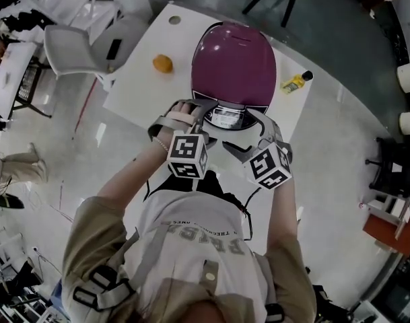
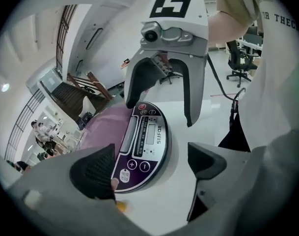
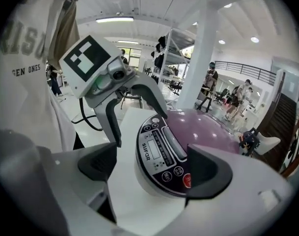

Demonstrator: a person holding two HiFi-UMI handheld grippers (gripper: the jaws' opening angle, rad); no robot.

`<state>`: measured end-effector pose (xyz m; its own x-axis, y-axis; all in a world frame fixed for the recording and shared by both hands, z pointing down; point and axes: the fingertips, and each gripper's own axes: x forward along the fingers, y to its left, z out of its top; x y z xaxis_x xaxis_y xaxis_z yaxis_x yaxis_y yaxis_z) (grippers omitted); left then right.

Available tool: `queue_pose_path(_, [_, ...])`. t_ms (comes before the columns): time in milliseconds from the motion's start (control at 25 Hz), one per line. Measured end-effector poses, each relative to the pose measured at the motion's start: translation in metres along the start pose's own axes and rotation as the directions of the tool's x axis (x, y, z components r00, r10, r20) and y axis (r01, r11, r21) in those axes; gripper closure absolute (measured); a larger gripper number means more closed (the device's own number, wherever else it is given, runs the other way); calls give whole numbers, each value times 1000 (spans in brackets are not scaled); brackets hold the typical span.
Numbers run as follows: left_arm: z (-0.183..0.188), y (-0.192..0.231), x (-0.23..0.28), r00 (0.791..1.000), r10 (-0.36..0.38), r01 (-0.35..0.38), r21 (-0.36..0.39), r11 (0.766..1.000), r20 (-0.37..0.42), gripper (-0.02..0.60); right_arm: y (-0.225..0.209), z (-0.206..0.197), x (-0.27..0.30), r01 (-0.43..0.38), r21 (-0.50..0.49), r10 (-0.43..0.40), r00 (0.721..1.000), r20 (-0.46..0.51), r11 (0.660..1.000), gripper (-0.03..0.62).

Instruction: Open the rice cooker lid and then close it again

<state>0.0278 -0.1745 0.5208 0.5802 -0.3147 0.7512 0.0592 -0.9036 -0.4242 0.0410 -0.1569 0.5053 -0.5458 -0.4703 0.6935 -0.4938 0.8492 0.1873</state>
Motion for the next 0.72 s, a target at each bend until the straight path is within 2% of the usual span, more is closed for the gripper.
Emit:
queue_pose_path(280, [-2, -4, 7, 997, -22, 27, 60, 998, -74, 103, 7, -11, 13, -62, -113, 46, 990, -135, 992, 146])
queue_pose_path(720, [-7, -8, 18, 988, -25, 42, 110, 993, -152, 101, 11, -22, 26, -106, -219, 52, 969, -240, 970, 145])
